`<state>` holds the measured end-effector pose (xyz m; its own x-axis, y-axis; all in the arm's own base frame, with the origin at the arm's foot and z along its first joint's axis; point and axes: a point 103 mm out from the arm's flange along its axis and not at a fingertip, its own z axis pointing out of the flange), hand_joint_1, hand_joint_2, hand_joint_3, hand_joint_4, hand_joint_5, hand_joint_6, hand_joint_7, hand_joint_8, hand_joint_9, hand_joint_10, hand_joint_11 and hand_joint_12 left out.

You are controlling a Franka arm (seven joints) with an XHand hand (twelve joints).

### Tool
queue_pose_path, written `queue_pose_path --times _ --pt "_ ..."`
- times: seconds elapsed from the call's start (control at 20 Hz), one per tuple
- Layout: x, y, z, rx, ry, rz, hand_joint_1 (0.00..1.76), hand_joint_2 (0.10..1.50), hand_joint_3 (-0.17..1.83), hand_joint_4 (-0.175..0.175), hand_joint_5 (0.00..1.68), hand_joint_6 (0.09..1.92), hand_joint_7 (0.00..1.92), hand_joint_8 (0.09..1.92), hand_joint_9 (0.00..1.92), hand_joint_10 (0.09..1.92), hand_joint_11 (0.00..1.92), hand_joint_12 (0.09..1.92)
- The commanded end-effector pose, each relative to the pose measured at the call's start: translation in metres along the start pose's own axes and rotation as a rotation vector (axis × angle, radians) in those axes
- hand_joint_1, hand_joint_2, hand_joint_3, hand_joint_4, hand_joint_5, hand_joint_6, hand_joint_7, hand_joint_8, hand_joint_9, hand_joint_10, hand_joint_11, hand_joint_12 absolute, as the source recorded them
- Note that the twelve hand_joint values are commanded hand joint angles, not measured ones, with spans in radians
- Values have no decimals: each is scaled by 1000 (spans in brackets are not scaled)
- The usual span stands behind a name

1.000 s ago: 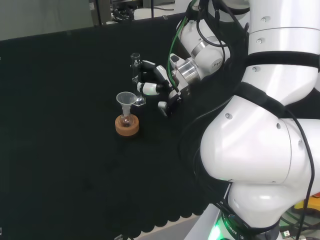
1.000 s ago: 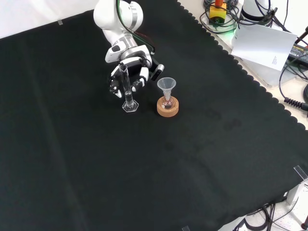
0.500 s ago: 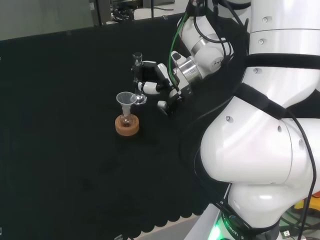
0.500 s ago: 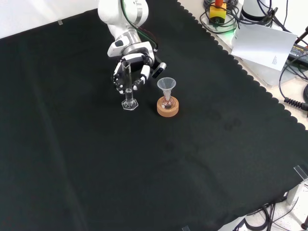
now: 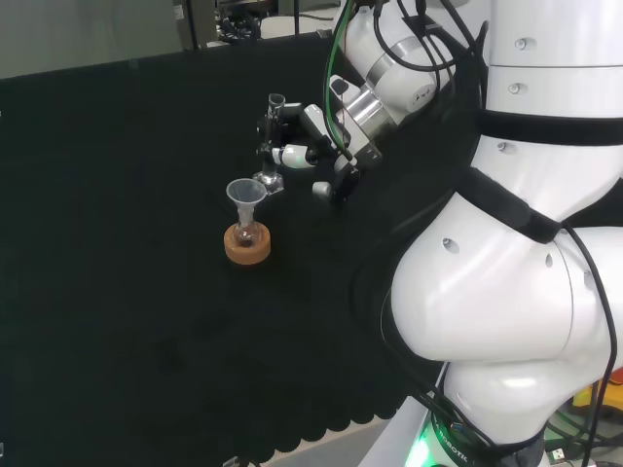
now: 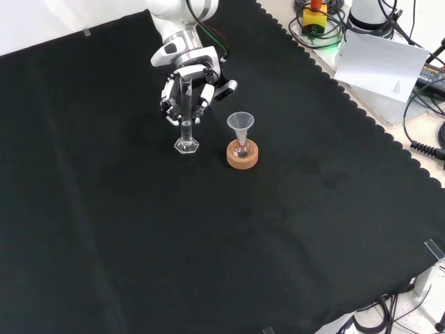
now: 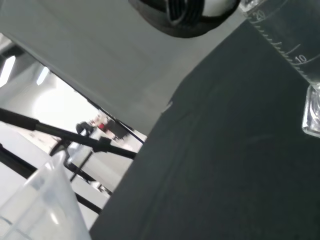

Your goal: Pick up the graduated cylinder.

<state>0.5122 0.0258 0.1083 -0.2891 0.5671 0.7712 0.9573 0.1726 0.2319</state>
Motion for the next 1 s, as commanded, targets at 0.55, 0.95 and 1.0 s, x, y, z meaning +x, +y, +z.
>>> queue_pose_path --times 0.55,0.95,1.0 --pt "21 -2 -77 220 -370 60 1493 1095 8 -157 1019 907 794 1202 1075 1017 1005 864" --pt "38 -22 -105 299 -463 115 1494 1091 3 -157 1018 906 808 1183 1086 998 1006 865" --pt "40 -26 -108 308 -471 122 1494 1091 3 -157 1018 905 809 1182 1086 998 1006 865"
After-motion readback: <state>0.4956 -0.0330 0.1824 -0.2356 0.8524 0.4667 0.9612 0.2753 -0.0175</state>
